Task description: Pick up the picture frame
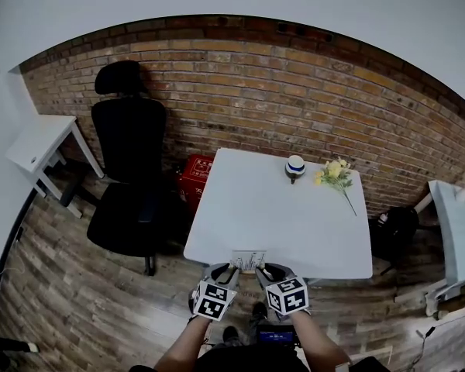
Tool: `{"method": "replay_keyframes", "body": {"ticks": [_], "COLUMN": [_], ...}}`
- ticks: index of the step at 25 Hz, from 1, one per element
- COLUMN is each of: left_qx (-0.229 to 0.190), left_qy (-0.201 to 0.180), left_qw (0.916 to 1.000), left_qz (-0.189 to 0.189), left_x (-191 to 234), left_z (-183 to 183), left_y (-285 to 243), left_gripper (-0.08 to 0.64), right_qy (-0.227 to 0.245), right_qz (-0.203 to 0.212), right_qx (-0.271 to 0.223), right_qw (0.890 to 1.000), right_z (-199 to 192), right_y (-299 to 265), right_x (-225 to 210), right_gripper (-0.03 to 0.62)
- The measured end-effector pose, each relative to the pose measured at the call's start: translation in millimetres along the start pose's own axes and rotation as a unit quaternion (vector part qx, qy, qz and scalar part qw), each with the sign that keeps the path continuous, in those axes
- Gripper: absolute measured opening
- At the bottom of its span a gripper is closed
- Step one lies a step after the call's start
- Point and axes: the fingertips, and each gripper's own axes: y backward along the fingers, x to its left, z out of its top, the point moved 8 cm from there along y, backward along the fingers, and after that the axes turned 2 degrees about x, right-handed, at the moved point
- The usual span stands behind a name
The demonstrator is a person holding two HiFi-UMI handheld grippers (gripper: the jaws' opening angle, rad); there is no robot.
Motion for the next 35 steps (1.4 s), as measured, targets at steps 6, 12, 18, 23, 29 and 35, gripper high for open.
{"method": "replay_keyframes", "body": {"ticks": [6, 12, 18, 23, 29, 35], "left_qx": [-0.005, 0.002, 0.01, 0.01, 0.0, 0.005], "left_qy": [-0.002, 0.0, 0.004, 0.005, 0.006, 0.002], "left_qw": [1.0, 0.9999, 0.9999, 0.9997, 0.9995, 0.9995], "left_qz": [-0.007, -0.014, 0.0, 0.02, 0.032, 0.03], "left_x": [-17.2, -44.5, -69.0, -68.3, -68.9, -71.4], "left_z": [6.0, 8.2, 12.6, 16.8, 17.3, 17.9], "left_y": [1.9, -11.3, -21.5, -18.4, -20.3, -21.9], "left_gripper": [0.103, 0.103, 0.103, 0.103, 0.103, 0.103], "right_qy": [-0.005, -0.017, -0.018, -0.009, -0.001, 0.003], "right_qz": [-0.004, -0.005, 0.008, 0.025, 0.032, 0.034], "right_qx": [-0.001, 0.007, 0.008, 0.001, -0.005, -0.004], "right_qw": [1.0, 1.0, 1.0, 1.0, 0.999, 0.999], "right_z": [-4.3, -20.9, -30.8, -25.6, -21.3, -21.4], "right_y": [18.2, 34.8, 46.3, 43.9, 44.7, 46.5], "right_x": [-6.1, -25.9, -48.0, -49.0, -52.4, -56.0], "right_gripper": [0.1, 0.098, 0.098, 0.097, 0.097, 0.097]}}
